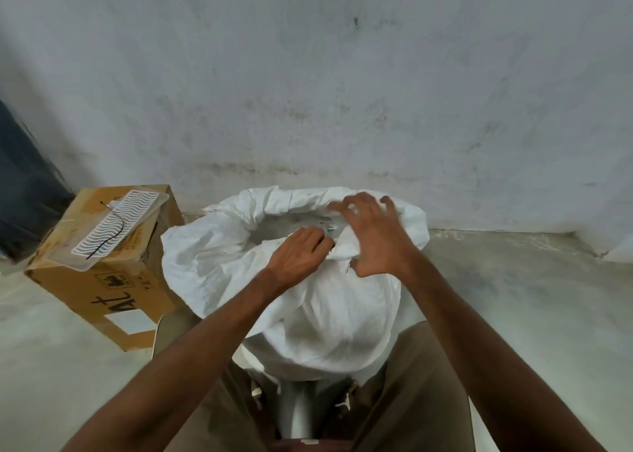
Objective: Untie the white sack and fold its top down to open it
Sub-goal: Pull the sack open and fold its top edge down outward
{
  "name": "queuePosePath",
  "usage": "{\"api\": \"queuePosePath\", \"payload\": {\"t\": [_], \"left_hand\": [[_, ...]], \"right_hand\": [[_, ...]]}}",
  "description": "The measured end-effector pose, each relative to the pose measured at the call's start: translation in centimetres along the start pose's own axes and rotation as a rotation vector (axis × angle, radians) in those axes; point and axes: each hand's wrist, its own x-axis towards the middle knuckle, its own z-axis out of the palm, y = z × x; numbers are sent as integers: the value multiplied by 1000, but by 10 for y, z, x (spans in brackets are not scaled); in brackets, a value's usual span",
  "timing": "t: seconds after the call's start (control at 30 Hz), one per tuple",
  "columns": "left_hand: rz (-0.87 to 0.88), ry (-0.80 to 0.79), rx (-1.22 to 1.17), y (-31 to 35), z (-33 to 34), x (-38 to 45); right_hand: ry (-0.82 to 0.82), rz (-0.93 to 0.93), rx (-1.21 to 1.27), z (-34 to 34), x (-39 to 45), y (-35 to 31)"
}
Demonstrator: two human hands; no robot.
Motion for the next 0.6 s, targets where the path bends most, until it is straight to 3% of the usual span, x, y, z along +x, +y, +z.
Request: {"api": "queuePosePath", "payload": {"t": [0.07,0.17,0.3,0.37,0.43,0.5,0.6], "left_hand": [[14,42,1,2,5,4],[-86,46,-225,4,4,5],[-353,-203,-621,-7,-12,-1],[-385,-384,-562,-17,-12,-13],[-305,-511,-414,-21,-7,-25],[-222,-533,-308,-19,-2,-32],[-211,-533,-269,-20,-2,-35]], "right_hand": [[-88,-71,-28,7,5,-5],[22,-22,49,21,1,-8],[319,-11,15,49,-15,-6],[430,11,-20,65,-20,-4],[471,34,-35,75,-23,-6],[443,68,0,77,-23,-8],[126,127,119,56,-16,-6]]}}
